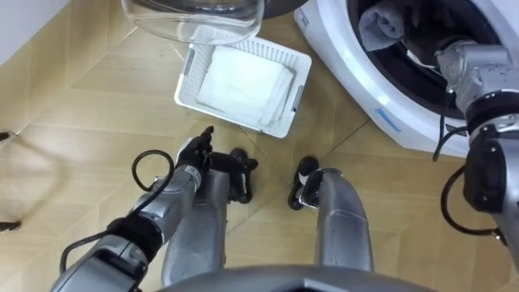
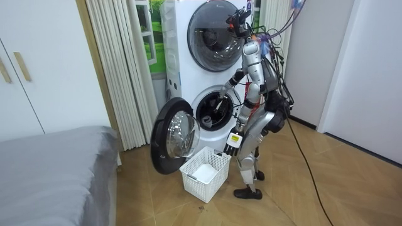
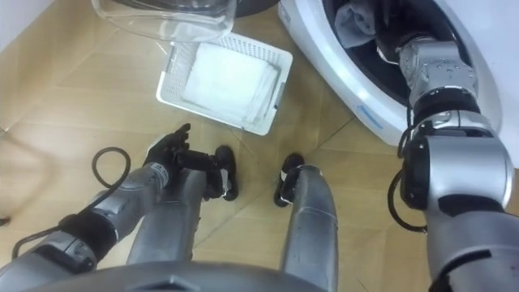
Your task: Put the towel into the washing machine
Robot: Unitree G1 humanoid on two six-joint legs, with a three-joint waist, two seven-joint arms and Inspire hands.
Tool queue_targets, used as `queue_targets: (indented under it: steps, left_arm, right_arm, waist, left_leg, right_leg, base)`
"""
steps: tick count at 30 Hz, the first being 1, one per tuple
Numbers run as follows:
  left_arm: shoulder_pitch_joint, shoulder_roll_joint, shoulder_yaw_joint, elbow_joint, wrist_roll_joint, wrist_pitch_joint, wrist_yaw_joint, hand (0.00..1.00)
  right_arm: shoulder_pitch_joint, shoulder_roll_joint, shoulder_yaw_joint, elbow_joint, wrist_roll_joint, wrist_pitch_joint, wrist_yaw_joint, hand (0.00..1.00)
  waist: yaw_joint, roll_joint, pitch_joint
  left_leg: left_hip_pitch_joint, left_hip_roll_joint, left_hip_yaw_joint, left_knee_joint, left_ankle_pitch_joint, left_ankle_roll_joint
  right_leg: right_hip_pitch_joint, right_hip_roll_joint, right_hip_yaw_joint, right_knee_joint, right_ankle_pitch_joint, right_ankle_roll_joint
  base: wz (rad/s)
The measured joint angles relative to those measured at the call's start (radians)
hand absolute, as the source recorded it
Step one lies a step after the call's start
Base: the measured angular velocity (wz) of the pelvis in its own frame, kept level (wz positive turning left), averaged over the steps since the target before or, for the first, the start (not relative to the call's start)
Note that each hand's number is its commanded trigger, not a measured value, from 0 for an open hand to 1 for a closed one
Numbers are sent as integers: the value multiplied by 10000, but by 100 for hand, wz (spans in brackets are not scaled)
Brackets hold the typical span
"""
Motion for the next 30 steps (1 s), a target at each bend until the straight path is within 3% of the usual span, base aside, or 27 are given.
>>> queue_targets:
  steps: [6, 12, 15, 17, 20, 23, 28, 30]
  left_arm:
    - [111, -99, 326, 47, 393, -104, -467, 0]
    - [339, -164, 555, 105, 641, -177, -931, 0]
    - [556, -48, 761, 212, 977, -323, -1241, 0]
    - [658, 141, 939, 509, 1497, -514, -1485, 0]
    - [615, 444, 1136, 1380, 1765, -707, -1514, 0]
    - [605, 758, 1142, 1804, 1802, -749, -1436, 0]
    - [399, 751, 1171, 2902, 1808, -981, -1466, 0]
    - [552, 754, 1381, 3009, 1817, -981, -1451, 0]
  right_arm:
    - [-1, 0, -240, 5, -401, -216, 296, 0]
    - [216, -5, -184, 493, -2396, -309, 1202, 0]
    - [656, -70, 395, 915, -4204, -379, 1868, 0]
    - [1299, -158, 1059, 1285, -6582, -399, 2437, 0]
    - [2315, -400, 2394, 1739, -8986, -397, 2714, 0]
    - [2978, -404, 2983, 1757, -11261, -366, 2786, 0]
    - [3807, -21, 3479, 1764, -12793, -384, 2823, 0]
    - [4096, 168, 3682, 1722, -13130, -381, 2823, 0]
  waist:
    - [1, 71, -2]
    - [59, 395, 13]
    - [167, 445, 29]
    - [180, 451, 23]
    - [270, 417, 18]
    - [246, 404, 14]
    - [308, 443, 4]
    - [311, 529, -55]
  left_leg:
    - [32, -29, 1, -44, 0, 0]
    - [454, -21, 6, -220, -2, -7]
    - [977, -82, -11, -639, 29, -73]
    - [1419, -129, -150, -972, 85, -151]
    - [1970, -71, -287, -1305, 115, -228]
    - [2065, -51, -296, -1388, 114, -245]
    - [2843, 43, -369, -1471, 109, -253]
    - [3363, 134, -397, -1828, -11, -434]
  right_leg:
    - [22, -12, 0, -9, -11, 19]
    - [437, 20, -37, -190, -12, 25]
    - [935, 17, -105, -463, -17, 29]
    - [1479, 55, -297, -845, -21, 39]
    - [2194, 251, -425, -1415, 28, 89]
    - [2329, 255, -509, -1558, 41, 93]
    - [3355, 465, -577, -2144, 87, 146]
    - [3859, 648, -605, -2526, 197, 138]
  base:
    - [0]
    - [0]
    - [1]
    - [11]
    - [4]
    - [-1]
    - [-3]
    - [-11]
